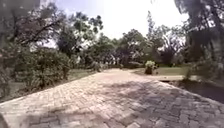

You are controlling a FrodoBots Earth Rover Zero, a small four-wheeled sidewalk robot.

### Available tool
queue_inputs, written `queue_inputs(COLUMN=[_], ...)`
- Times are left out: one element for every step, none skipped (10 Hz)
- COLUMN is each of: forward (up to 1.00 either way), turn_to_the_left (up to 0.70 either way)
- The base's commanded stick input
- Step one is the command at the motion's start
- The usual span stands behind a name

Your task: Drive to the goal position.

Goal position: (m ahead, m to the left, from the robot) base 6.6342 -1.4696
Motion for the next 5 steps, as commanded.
queue_inputs(forward=[0.7,0.7,0.7,0.7,0.7], turn_to_the_left=[0.0,0.0,0.0,0.0,0.0])
